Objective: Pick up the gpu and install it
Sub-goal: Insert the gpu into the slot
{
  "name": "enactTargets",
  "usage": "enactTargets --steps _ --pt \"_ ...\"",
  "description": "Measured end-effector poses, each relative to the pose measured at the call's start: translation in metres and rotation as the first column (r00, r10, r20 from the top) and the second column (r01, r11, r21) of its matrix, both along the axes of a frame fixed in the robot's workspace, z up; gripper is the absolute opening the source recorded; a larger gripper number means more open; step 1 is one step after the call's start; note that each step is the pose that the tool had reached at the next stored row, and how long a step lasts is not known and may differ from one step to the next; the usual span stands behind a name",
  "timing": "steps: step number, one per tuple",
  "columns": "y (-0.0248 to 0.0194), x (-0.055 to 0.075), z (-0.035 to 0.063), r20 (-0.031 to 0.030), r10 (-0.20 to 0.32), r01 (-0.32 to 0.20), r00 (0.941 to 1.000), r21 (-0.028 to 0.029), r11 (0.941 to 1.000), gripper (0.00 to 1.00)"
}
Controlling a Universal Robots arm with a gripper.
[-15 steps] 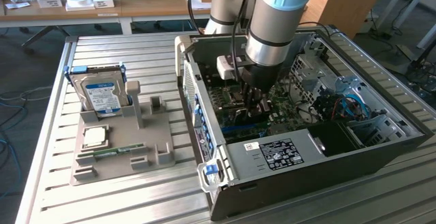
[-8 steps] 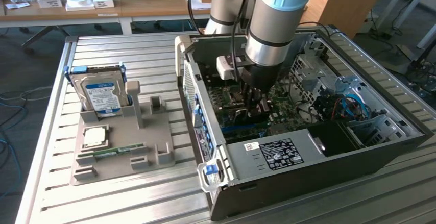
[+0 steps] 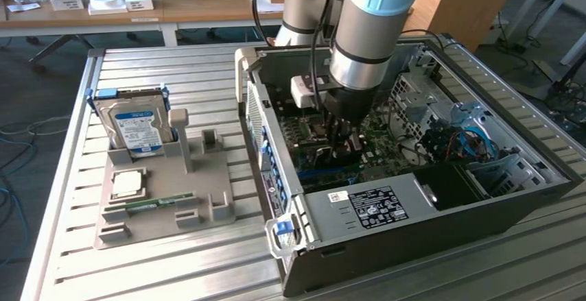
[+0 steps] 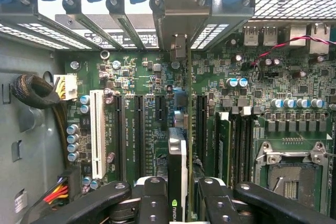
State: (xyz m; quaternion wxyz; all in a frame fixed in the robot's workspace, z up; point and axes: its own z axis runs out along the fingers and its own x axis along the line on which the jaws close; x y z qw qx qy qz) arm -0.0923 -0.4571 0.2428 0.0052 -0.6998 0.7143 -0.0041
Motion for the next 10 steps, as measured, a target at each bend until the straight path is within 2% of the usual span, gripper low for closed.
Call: enactTargets --steps 10 --pt "0.0 -0.0001 -0.0016 0.0 0.0 0.0 1.0 0.0 1.0 0.27"
